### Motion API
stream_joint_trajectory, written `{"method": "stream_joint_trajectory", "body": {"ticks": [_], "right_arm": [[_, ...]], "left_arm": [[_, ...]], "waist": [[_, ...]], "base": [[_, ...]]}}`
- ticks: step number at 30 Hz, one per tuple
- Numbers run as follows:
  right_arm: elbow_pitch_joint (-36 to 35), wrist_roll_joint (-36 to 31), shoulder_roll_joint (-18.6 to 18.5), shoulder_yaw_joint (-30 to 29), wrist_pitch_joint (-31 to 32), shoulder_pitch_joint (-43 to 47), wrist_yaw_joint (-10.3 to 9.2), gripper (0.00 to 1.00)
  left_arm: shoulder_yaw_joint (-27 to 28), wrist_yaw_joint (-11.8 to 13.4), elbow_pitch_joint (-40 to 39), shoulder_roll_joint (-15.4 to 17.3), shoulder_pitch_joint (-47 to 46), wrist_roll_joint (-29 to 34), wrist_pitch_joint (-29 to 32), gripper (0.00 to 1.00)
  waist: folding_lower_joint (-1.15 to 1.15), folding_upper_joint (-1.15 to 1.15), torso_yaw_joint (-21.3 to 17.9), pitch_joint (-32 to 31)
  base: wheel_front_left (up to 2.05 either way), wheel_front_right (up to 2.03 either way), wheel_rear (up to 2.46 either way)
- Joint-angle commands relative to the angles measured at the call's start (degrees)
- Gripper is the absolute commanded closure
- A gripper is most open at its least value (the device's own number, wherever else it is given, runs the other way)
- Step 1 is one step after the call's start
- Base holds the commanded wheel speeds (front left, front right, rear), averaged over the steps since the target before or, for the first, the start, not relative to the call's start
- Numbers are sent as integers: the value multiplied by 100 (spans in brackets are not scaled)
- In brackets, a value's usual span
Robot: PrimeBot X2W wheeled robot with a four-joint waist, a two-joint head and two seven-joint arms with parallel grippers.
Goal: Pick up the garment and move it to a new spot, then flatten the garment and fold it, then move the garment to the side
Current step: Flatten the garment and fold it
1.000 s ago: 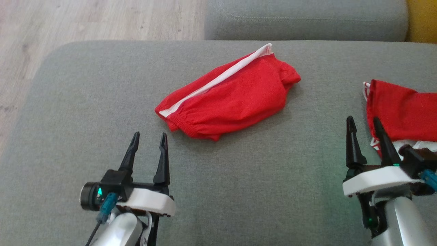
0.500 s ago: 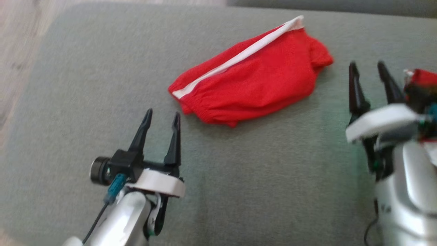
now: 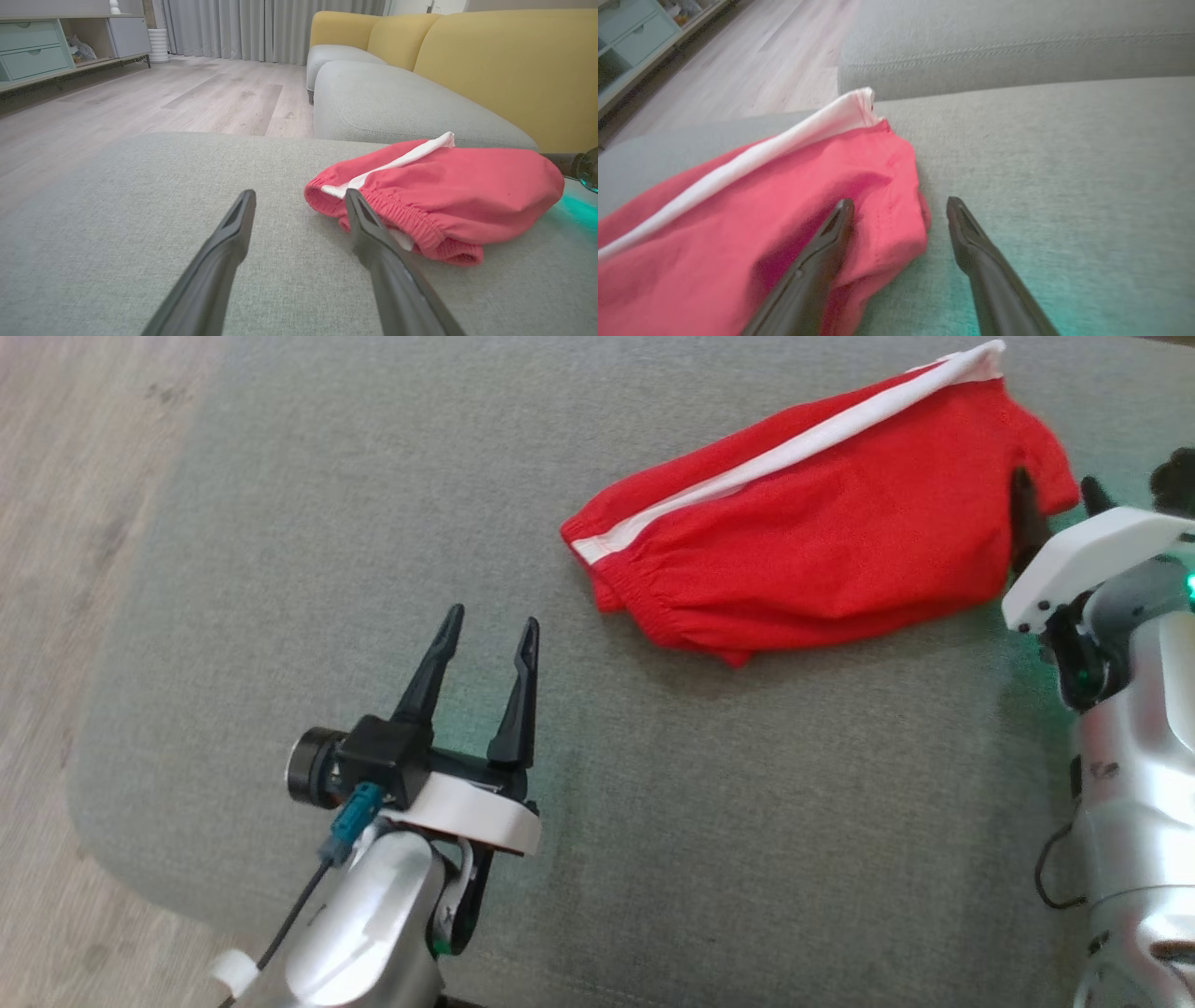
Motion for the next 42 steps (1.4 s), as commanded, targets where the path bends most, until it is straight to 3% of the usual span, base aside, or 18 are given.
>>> {"method": "stream_joint_trajectory", "body": {"ticks": [1, 10, 11, 12, 24, 31, 42], "right_arm": [[24, -117, -35, 159, 31, -229, -5, 0], [1106, -395, -301, 519, 26, -529, -5, 0], [1184, -406, -320, 581, 0, -550, -5, 66], [1244, -411, -344, 644, -49, -566, -5, 100], [1272, 132, -567, 757, -983, -56, -5, 100], [751, 523, -542, 255, -1170, 844, -5, 100], [-666, 491, 106, -720, -1011, 2089, -5, 100]], "left_arm": [[206, -46, -79, 25, -150, 69, -53, 0], [293, -165, 33, -100, -83, 239, -53, 0], [312, -170, 39, -108, -72, 256, -53, 0], [330, -175, 45, -116, -59, 270, -53, 0], [559, -239, 116, -126, 249, 435, -53, 0], [614, -282, 133, -104, 454, 506, -53, 0], [644, -292, 152, -54, 704, 548, -53, 0]], "waist": [[-1, 0, 83, 49], [-1, 0, 220, 26], [-1, 0, 221, 12], [-1, 0, 218, -11], [-1, 0, -213, -621], [-1, 0, -539, -988], [-1, 0, -841, -1304]], "base": [[0, 0, 0], [0, 0, 0], [0, 0, 0], [0, 0, 0], [0, 0, 0], [0, 0, 0], [0, 0, 0]]}}
